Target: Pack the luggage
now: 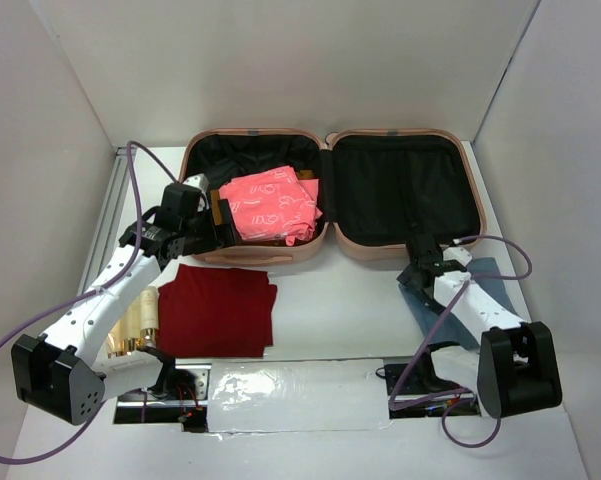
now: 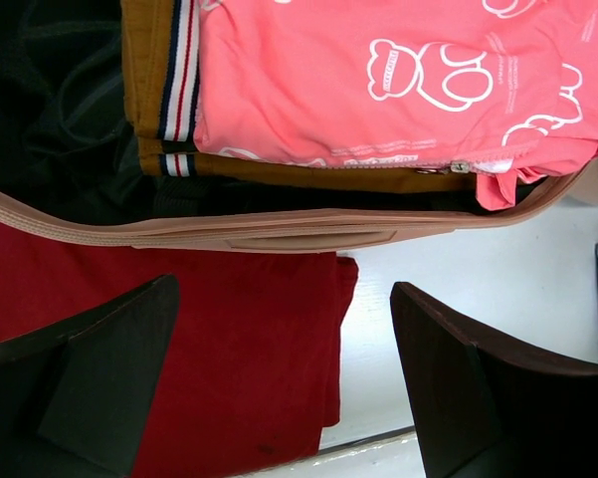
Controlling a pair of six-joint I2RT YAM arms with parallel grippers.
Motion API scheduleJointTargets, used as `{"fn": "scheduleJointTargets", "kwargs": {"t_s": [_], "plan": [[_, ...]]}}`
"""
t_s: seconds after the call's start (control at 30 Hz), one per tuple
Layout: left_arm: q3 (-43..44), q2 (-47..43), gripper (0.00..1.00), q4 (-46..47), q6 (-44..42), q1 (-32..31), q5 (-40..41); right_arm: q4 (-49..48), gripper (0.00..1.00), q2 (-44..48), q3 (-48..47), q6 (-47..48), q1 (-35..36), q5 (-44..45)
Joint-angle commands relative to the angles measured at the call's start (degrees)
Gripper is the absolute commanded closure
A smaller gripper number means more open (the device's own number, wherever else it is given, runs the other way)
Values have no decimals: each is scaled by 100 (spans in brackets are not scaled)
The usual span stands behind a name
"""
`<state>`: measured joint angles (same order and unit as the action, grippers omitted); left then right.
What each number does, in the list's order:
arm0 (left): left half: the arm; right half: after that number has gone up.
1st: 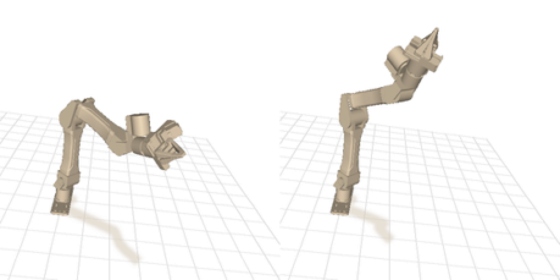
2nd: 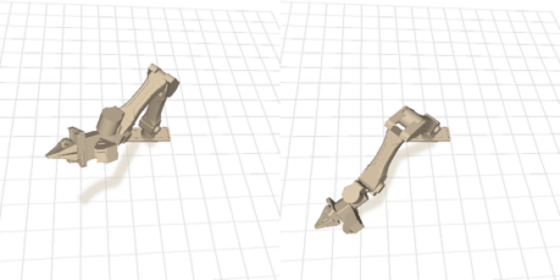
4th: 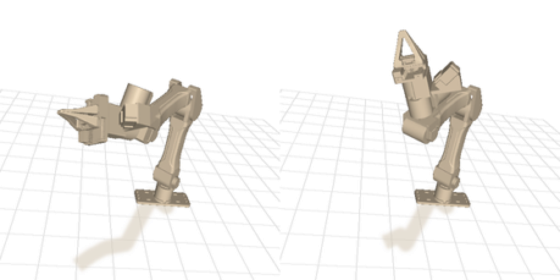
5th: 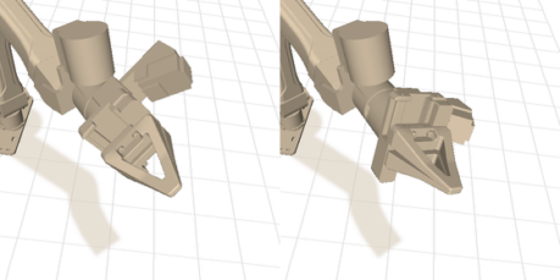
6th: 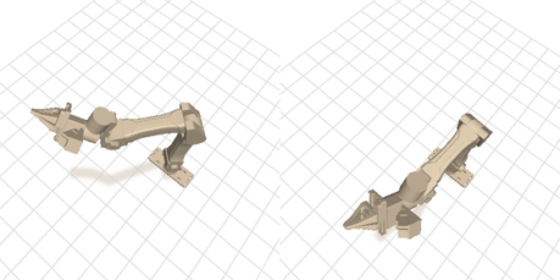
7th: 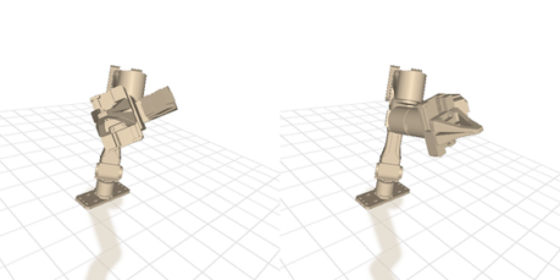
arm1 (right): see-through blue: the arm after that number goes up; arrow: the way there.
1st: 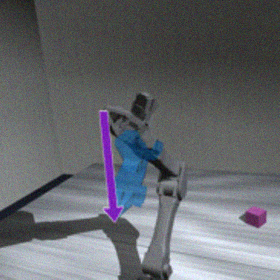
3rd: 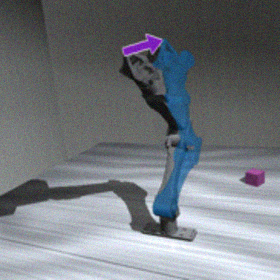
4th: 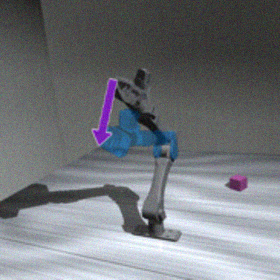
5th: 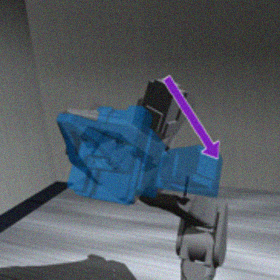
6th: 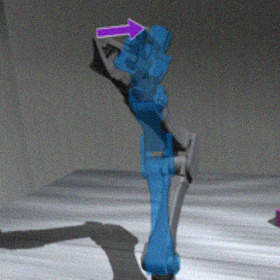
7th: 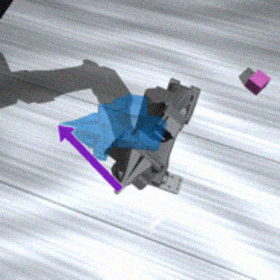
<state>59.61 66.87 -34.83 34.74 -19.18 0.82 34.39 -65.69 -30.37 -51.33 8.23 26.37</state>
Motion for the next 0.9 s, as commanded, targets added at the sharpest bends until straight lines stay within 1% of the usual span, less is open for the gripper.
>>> {"fn": "scheduleJointTargets", "kwargs": {"t_s": [0.0, 0.07, 0.1, 0.17, 0.2, 0.23, 0.27, 0.3, 0.37, 0.4, 0.5, 0.53, 0.57, 0.6, 0.63, 0.67, 0.73, 0.8, 0.83, 0.87], "plan": [[103, -43, 0, -50, -55, -24, 234, -923, 10, -31, 303, -158, 160, -972], [103, -43, 0, -120, -55, -24, 365, -978, 10, -31, 383, -350, 432, -1151], [155, -121, 0, -121, -55, -24, 366, -1152, 12, -31, 383, -403, 791, -1291], [156, -191, 0, -121, -55, -24, 366, -1206, 13, -31, 383, -772, 1214, -1292], [156, -192, 0, -121, -55, -24, 366, -1268, 15, 29, 383, -878, 1634, -1292], [104, -253, 0, -121, -3, -24, 366, -1268, 16, 108, 304, -1218, 1864, -1240], [103, -254, 0, -121, -2, -24, 366, -1320, 16, 109, 304, -1361, 2110, -1179], [103, -314, 0, -121, -2, -24, 366, -1391, 16, 161, 217, -1510, 2548, -1126], [103, -315, 0, -121, -2, -24, 314, -1645, 16, 101, 164, -1879, 2946, -1125], [103, -315, 0, -121, -2, -24, 314, -1899, 16, -56, 85, -2020, 3313, -1125], [103, -315, 0, -121, -2, -24, 314, -2401, 9, -513, -284, -2100, 3904, -1029], [103, -315, 0, -121, -2, -24, 314, -2567, 7, -967, -459, -2100, 4280, -968], [103, -315, 0, -121, -2, -24, 314, -2656, 7, -1233, -870, -1918, 4466, -967], [103, -315, 0, -182, -2, -24, 244, -2735, 6, -1766, -1109, -1759, 4642, -967], [103, -315, 0, -182, -2, -24, 243, -2649, 4, -2024, -1355, -1653, 4922, -967], [103, -315, 0, -182, -2, -24, 174, -2570, 4, -2235, -1836, -1391, 5030, -967], [103, -420, 0, -340, -2, -77, 173, -2263, 3, -2465, -2147, -1319, 5083, -810], [103, -525, 0, -340, 67, -77, 120, -2322, 2, -2204, -1965, -1318, 5083, -809], [25, -578, 0, -340, 68, -77, 120, -2541, 2, -1776, -1799, -1388, 4935, -809], [-28, -631, 0, -340, 68, -129, 16, -2621, 2, -1546, -1510, -1388, 4864, -809]]}}
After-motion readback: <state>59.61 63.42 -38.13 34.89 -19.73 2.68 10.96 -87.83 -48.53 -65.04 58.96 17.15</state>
